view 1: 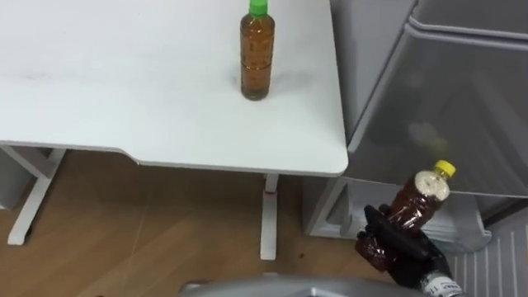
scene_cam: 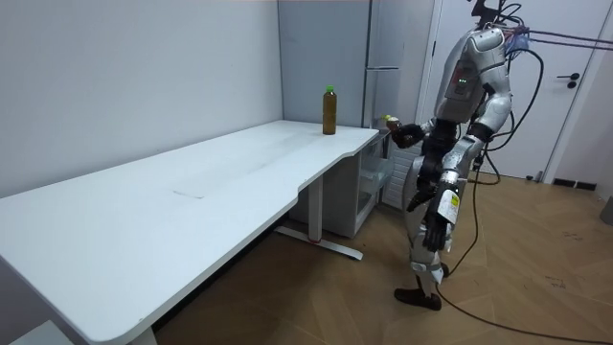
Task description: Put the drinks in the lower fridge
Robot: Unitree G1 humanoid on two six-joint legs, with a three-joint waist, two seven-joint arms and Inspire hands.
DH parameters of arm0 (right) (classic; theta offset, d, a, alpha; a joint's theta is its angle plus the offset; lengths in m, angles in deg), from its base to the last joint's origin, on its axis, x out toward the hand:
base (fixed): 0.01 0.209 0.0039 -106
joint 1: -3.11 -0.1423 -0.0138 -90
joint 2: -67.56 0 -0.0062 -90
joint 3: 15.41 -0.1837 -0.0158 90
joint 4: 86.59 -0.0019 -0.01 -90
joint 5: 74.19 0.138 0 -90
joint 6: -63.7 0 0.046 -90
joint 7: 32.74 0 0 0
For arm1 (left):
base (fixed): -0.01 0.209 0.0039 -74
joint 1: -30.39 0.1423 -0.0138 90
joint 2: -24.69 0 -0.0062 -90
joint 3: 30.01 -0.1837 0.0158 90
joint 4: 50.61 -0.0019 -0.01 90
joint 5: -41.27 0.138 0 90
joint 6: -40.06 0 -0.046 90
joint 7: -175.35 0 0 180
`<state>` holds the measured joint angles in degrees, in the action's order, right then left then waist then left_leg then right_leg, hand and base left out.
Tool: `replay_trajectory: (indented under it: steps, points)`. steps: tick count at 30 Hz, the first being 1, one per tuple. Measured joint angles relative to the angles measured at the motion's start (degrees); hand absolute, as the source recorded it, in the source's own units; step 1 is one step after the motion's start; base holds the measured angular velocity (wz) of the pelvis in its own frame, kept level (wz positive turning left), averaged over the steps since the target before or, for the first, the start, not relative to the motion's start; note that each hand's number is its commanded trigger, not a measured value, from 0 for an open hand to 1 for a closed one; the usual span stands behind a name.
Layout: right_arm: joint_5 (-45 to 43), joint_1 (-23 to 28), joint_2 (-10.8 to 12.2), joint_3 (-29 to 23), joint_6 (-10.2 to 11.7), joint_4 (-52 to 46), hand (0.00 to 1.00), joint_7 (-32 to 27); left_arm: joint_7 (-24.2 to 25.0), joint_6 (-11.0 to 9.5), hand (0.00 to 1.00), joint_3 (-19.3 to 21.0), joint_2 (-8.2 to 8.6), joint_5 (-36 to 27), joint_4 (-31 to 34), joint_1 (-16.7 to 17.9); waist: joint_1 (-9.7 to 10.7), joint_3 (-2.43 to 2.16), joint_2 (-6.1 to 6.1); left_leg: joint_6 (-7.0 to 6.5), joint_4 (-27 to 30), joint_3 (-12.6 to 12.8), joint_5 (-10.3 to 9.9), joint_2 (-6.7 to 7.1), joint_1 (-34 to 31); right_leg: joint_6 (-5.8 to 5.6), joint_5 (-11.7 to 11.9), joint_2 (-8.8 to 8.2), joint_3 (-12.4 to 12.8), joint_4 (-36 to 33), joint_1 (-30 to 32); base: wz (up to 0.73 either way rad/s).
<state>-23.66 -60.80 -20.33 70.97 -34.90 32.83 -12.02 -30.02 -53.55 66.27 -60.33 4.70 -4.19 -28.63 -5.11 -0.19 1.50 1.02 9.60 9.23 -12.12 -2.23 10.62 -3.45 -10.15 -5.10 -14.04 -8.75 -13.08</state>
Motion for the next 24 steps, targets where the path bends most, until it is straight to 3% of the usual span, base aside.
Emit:
replay_trajectory:
  steps: [6,12,16,21,24]
  points:
    - [6.93,-4.79,-0.05,-0.08,-0.16,4.13,1.00,-7.07,7.13,4.40,0.00,-3.54,0.85,2.48,-5.05,-1.79,3.39,0.18,-0.85,-0.01,0.55,0.24,0.04,-0.07,-1.81,0.02,-0.02,-0.01,0.80,-0.91,1.96,-0.02]
    - [11.65,-8.34,-0.16,-0.26,-0.11,4.09,1.00,-12.01,12.06,5.45,0.00,-3.54,1.30,6.06,-6.16,-4.52,4.05,0.31,-0.76,-0.21,1.23,0.94,-0.11,-0.01,-2.35,-0.05,-0.06,-0.19,1.00,-1.16,2.21,-0.04]
    - [16.05,-12.19,-0.15,-0.80,0.60,4.03,1.00,-15.96,15.10,7.22,0.00,-4.51,1.64,12.28,-7.11,-5.13,5.13,0.24,-0.48,-0.49,2.50,0.88,-0.57,0.12,-3.69,-0.22,-0.26,-0.45,0.95,-1.45,3.10,0.03]
    - [22.75,-16.90,-0.16,-2.08,1.39,6.15,1.00,-19.20,17.41,8.58,0.00,-4.79,1.63,14.48,-7.30,-7.98,5.22,0.68,-0.43,-0.99,5.32,0.15,-0.88,0.52,-7.91,-0.51,-1.20,-1.36,1.07,-5.37,7.72,0.06]
    - [27.88,-21.99,-0.17,-2.38,2.49,9.28,1.00,-22.13,17.68,8.60,0.00,-4.78,1.47,15.15,-7.88,-11.67,5.00,1.35,-0.13,-1.56,8.92,-0.01,-1.23,0.80,-12.83,-0.46,-2.71,-2.64,1.15,-10.54,13.26,0.05]
